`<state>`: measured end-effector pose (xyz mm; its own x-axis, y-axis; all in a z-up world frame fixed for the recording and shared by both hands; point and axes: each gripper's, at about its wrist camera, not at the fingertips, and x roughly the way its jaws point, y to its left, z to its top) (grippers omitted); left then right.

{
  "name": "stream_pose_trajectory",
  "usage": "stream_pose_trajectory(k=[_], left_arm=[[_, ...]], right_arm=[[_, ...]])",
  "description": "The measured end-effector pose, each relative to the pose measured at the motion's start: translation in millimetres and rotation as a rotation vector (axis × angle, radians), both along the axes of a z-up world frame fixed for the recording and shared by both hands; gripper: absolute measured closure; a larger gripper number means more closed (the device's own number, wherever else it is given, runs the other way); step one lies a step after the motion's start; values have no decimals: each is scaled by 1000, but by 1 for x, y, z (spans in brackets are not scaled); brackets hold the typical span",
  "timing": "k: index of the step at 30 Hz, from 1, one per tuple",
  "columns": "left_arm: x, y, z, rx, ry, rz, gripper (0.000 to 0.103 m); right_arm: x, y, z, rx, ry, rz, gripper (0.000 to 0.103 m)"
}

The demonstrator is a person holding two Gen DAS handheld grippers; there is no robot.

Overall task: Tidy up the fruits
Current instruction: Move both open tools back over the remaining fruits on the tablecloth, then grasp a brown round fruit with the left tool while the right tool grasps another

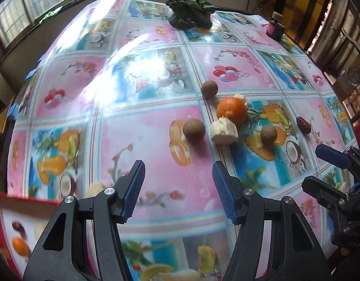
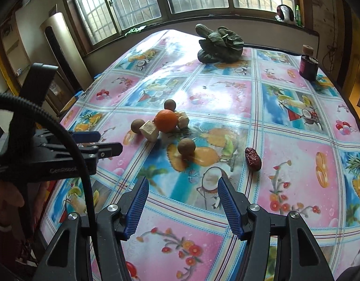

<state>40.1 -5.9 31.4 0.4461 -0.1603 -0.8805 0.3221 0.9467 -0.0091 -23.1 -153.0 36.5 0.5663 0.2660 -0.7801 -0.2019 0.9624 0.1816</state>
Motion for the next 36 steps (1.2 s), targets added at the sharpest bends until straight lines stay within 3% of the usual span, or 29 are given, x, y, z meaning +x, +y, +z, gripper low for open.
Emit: stream_pose_trajectory(k=[12,18,25,32,36], left_arm=[[26,-22,-11,81,-54,-239,44],[33,-21,-17,40,-28,-265,80],[31,-18,-16,35,-30,-259,80],[17,-1,3,6,-42,-190,80],[-2,17,18,-35,-45,-123,80]], right_arm=[[25,5,-10,-16,29,5,43],[36,13,-12,-41,22,36,43],[52,18,-19,-70,11,57,44],[63,26,-30,-126,16,76,80],[53,20,-23,-101,6,60,81]])
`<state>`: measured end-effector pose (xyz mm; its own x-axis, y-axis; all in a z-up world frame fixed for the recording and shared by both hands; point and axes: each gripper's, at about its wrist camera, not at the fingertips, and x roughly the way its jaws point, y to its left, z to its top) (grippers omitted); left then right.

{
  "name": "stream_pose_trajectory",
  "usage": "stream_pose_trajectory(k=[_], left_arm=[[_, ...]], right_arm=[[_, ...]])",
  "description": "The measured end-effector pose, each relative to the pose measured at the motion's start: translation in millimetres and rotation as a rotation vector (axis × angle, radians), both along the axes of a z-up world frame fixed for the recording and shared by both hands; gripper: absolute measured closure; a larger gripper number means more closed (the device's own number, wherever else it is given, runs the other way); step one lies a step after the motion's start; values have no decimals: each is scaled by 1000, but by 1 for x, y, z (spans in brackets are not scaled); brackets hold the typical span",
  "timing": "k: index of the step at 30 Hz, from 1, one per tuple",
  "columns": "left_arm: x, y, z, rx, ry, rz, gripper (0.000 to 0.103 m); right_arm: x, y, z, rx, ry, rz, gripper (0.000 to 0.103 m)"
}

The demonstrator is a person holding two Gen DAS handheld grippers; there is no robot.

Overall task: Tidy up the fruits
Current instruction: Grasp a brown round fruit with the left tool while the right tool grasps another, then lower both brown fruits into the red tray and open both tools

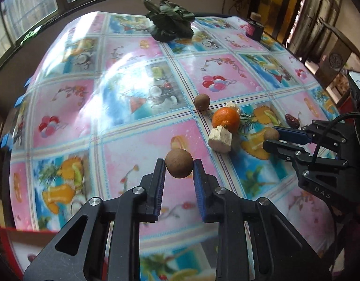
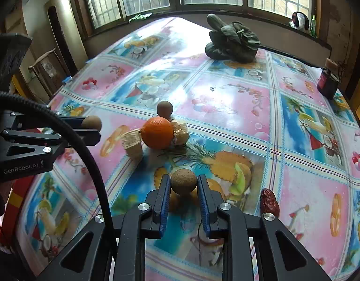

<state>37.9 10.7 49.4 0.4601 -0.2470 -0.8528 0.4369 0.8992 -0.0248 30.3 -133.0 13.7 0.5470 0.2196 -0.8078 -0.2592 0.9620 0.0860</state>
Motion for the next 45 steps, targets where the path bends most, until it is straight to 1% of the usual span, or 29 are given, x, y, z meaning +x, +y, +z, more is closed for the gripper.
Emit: stream_pose_trajectory(k=[5,9,13,16,20,23,29,32,35,37,39,45], left_arm=[[-36,24,17,-47,-20,84,80],[-65,52,27,-63,-36,169,80],[-98,93,34,-76,-46,278,80],[-120,123,37,-81,-60,340,80],[-145,164,32,-83,-55,439,80],[-159,186,24,-57,-55,492,80],[-173,215,6,-41,-42,558,80],[-175,222,2,-13,-57,571,80],[-173,227,-2,-16,-63,579,80],[-173,230,-5,-5,-69,588,80],[-170,231,-8,-11,-62,590,80],[-167,234,-17,-13,-53,608,80]], right_arm=[[-25,2,20,30,-31,5,81],[-46,16,35,85,-49,38,81],[-67,42,47,119,-67,92,81],[-81,66,52,132,-73,150,81],[-94,103,55,150,-64,235,81],[-102,132,58,166,-63,297,81],[-114,193,57,170,-45,424,81],[-116,217,54,171,-36,458,81],[-116,238,49,147,-21,493,81],[-115,251,42,139,-2,521,81],[-113,260,36,137,18,537,81],[-112,288,11,85,70,597,81]])
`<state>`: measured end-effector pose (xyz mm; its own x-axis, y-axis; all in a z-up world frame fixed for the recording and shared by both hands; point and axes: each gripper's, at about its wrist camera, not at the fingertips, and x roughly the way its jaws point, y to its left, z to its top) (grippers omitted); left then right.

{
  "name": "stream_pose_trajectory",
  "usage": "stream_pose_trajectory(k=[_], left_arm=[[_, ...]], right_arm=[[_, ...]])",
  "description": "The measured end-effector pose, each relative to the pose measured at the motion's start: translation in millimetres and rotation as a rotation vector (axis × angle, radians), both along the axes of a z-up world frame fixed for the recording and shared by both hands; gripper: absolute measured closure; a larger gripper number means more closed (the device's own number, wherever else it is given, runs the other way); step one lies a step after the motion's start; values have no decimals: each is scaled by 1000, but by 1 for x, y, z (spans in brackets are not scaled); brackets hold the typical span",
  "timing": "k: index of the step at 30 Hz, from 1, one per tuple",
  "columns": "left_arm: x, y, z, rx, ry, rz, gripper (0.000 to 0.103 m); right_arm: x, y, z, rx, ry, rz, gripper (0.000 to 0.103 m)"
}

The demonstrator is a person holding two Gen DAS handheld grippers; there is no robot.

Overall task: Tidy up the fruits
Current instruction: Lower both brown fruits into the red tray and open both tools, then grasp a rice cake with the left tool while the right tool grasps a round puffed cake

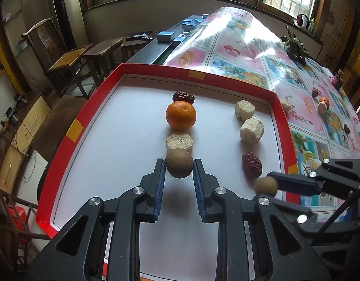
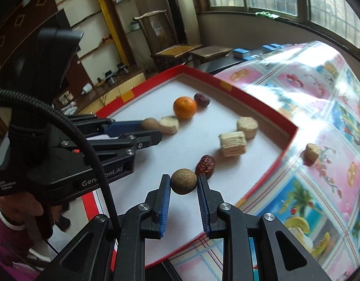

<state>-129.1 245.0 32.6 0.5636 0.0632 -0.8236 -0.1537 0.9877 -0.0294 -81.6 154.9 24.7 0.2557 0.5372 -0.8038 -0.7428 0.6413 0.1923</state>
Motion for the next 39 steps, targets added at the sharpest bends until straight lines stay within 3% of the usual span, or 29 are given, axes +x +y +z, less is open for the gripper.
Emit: stream_pose_trajectory(k=[10,11,13,14,20,26,35,39], left_arm=[[5,5,-7,-4,16,64,77],[4,4,-7,3,19,69,74],[3,3,-7,13,13,79,46],[2,4,-5,11,4,85,44],[-2,-4,16,63,-50,109,44],[0,-31,36,76,-103,59,43],[20,-87,43,31,-119,-31,43],[30,-113,43,23,-112,-78,43]], right_arm=[[8,17,-20,-66,-14,-6,81],[8,17,-21,-69,-20,-4,81],[7,16,-19,-70,-16,-1,81],[7,13,-18,-65,-11,-5,80],[5,-11,2,-11,-29,-45,75],[2,-50,22,31,-54,-122,73],[7,-120,39,26,-105,-289,71],[8,-155,41,27,-112,-367,62]])
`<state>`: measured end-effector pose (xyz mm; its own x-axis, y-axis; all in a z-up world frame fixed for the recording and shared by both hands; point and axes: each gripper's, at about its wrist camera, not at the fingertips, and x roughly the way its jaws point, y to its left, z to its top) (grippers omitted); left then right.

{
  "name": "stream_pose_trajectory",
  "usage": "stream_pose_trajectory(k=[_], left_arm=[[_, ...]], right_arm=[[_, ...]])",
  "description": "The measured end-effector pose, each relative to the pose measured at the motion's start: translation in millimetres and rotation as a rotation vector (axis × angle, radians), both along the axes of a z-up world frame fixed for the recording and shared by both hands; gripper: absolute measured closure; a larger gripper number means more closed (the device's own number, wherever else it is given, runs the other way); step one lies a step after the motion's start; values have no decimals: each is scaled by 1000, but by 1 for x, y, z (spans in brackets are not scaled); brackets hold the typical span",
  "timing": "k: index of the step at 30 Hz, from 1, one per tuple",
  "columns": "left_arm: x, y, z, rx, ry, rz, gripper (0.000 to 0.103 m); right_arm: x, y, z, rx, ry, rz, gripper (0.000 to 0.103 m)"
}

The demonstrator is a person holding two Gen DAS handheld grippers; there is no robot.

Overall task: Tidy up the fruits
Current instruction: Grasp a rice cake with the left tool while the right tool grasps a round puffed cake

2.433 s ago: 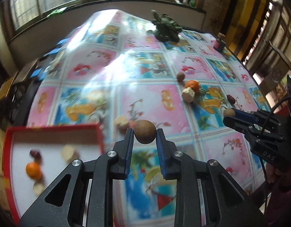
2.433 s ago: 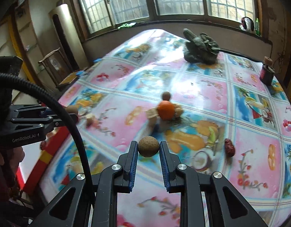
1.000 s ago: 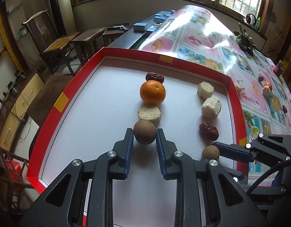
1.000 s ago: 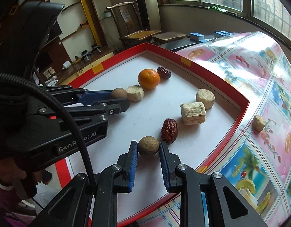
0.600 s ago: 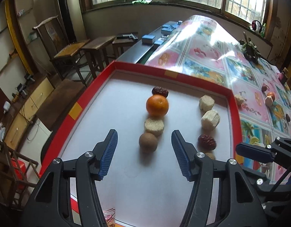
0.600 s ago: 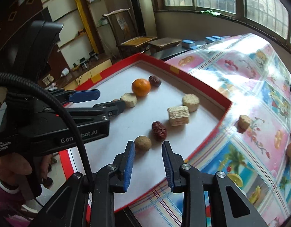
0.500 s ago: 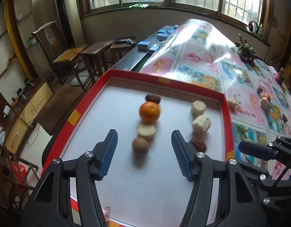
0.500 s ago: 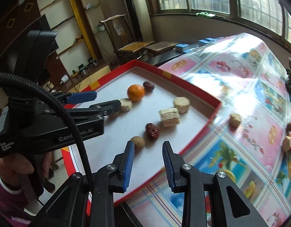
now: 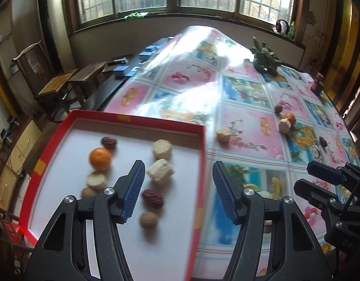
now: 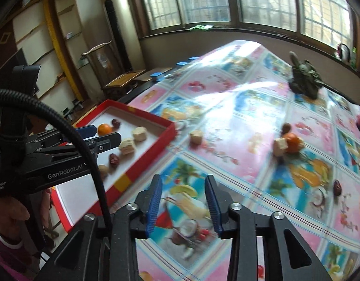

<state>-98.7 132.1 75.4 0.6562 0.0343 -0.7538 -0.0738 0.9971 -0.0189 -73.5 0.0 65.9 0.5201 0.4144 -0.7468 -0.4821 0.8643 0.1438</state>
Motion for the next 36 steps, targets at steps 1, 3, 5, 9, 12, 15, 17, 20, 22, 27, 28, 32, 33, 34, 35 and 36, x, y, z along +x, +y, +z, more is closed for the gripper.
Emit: stream_pose_trajectory(k=[1,3,5,9,12,15,17,20,22,27,28,32,33,34,35,36], left_arm=[[4,-7,-1,-7,9,-15,43],[13,-16,-2,-20,27,-39,43],[21,-25,-3,-20,36,-48,43],[41,-36,-11,-63,77,-62,43],[57,-46,-22,-105,122,-72,43],[70,-55,-31,-96,148,-70,43],[79,-60,-37,-85,161,-57,43],[93,-62,-46,-77,177,-36,43],[101,-61,-51,-74,190,-15,43],[117,-64,-62,-72,208,-13,43],[118,-65,-62,-62,199,-13,43],[122,-57,-62,-87,185,1,65],[123,-54,-62,-89,183,5,77],[122,-51,-62,-93,181,4,78],[121,-50,-62,-100,181,-4,78],[119,-50,-62,-102,181,-7,78]], right_arm=[[0,-9,0,1,-4,-24,62],[2,-26,-1,9,0,-65,62],[5,-39,-3,11,5,-96,61],[12,-61,-8,2,17,-143,61],[13,-77,-7,16,15,-163,60],[15,-90,-11,19,28,-175,60],[18,-100,-15,26,37,-185,60],[21,-110,-19,55,44,-198,60],[25,-116,-21,58,49,-204,60],[37,-122,-27,44,62,-206,60],[41,-124,-29,42,67,-208,60],[51,-124,-32,43,75,-204,60],[53,-123,-33,40,76,-202,60],[56,-122,-33,36,76,-200,60],[57,-120,-33,34,75,-198,60],[60,-119,-33,35,74,-194,60]])
